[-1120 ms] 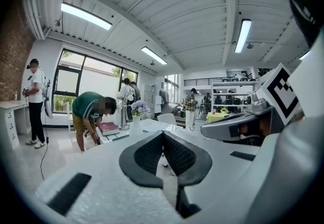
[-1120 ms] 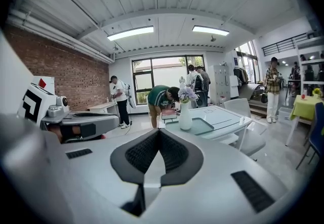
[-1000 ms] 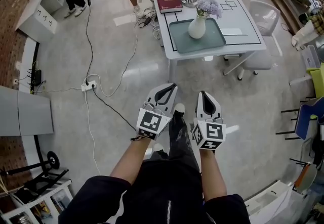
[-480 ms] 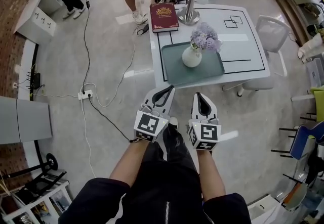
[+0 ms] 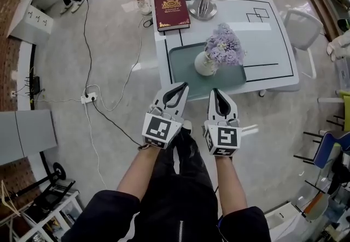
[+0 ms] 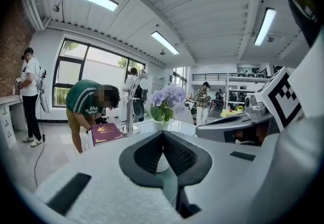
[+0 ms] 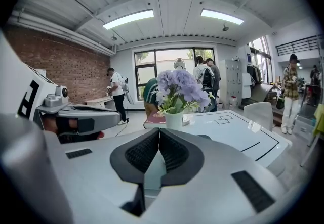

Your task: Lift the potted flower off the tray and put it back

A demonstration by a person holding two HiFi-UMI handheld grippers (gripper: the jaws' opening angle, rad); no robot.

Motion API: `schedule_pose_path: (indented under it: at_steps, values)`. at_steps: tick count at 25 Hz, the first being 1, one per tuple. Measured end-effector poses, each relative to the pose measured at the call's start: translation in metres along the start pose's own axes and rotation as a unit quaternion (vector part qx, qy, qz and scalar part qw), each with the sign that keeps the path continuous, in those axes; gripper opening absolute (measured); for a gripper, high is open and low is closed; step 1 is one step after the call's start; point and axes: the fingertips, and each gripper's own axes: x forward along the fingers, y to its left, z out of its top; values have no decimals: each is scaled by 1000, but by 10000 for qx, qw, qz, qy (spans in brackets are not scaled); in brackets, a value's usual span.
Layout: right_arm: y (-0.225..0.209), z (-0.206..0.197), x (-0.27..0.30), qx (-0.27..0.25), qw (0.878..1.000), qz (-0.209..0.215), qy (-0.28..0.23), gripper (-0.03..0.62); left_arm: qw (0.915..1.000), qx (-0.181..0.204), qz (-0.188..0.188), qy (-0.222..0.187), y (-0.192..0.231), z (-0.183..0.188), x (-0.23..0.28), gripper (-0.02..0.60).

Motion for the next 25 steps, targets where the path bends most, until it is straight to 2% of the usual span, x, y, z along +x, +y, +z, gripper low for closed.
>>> schedule_pose_path:
  at_steps: [2,5,8,14,25]
  values:
    - [-5,0,14,-62,9999,-4,-108,8,9997,-232,-10,-56,6,-5,12,8]
    - [-16,-3,36,-145,9995,-102,-274,13,9997,-235,-54,-92,15,-15,29,8]
    - [-29,-9,59,-124,9989,-209,-393,136,9994,-297,-83,-153,23,-23,46,8]
    - [-36,-21,104,-221,9976,-363,-549,261,9987,-459,-97,-220,37,-39,60,8]
    - [-45,-10,149,-83,9954,-621,-721,272,9981,-611,43,26,64,-59,54,8]
